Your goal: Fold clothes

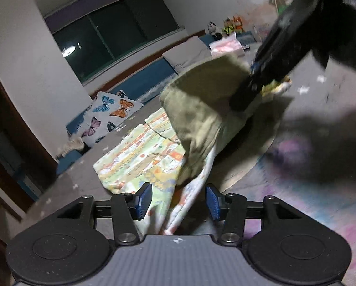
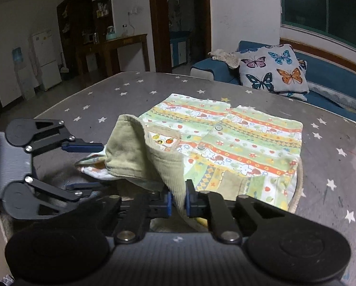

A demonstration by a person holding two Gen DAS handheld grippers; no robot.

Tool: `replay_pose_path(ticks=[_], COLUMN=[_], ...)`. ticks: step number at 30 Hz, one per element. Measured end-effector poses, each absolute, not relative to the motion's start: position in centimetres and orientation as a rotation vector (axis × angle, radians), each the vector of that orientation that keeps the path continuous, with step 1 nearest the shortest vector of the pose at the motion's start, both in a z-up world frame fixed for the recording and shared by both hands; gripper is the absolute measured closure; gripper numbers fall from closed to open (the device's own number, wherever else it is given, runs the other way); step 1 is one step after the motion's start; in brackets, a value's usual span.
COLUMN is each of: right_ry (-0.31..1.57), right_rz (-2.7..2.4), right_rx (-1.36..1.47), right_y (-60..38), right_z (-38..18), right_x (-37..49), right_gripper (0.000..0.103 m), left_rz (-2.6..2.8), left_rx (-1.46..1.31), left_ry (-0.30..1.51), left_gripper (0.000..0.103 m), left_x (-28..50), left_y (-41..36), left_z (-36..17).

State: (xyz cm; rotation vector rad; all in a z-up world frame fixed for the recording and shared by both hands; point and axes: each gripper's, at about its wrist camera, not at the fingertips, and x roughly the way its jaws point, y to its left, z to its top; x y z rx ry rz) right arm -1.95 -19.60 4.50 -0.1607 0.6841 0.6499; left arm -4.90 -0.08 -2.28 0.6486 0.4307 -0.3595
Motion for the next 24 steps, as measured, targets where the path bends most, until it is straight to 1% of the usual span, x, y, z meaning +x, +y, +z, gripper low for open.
replay_pose_path(ticks=[1,2,3,4,7,10,17,21,24], right_ry=[0.683,0.680,0.675,0.670,0.651,0.634,0.589,0.581,0.588], right_rz=[0.647,0.645,0.645,0.644,0.654,0.681,0.762,0.771,0.751], right_rx=[-0.158,-0.156,-0.151,-0.146,-0.140,-0.139,-0.153,-0.158,-0.147], right_y=[-19.6,-19.7,-19.7,-19.8,-20.1,-20.8,-23.2,-23.3,-22.9], right_z=[4.5,4.5,4.6,4.7,5.3,6.4,10.5,11.8,12.1], right_x=[-2.0,-2.2,-2.4,-2.6,-3.8,-5.7,-13.2,-13.4,-11.0], right_gripper=[0.095,0.095,0.096,0.096,0.096,0.097,0.097,0.098,0.098], left_rz=[-0.355,-0.353,-0.354,-0.356,-0.380,-0.431,-0.519,-0.552,-0.522], left_rx=[0.667,0.681,0.681,0.671,0.635,0.592,0.494,0.438,0.417], left_ry=[0.428,0.429,0.429,0.429,0.421,0.426,0.432,0.431,0.425], left_gripper=[0.074,0.080,0.090,0.094,0.098,0.098,0.098,0.098,0.098], left_x=[-4.9,-4.9,-5.0,-5.2,-6.6,-9.1,-14.0,-15.7,-13.1], left_y=[-0.1,0.0,0.1,0.4,0.9,1.4,2.1,2.4,2.5], left_z=[-2.6,-2.8,-2.8,-2.7,-1.4,0.4,4.6,6.9,7.6])
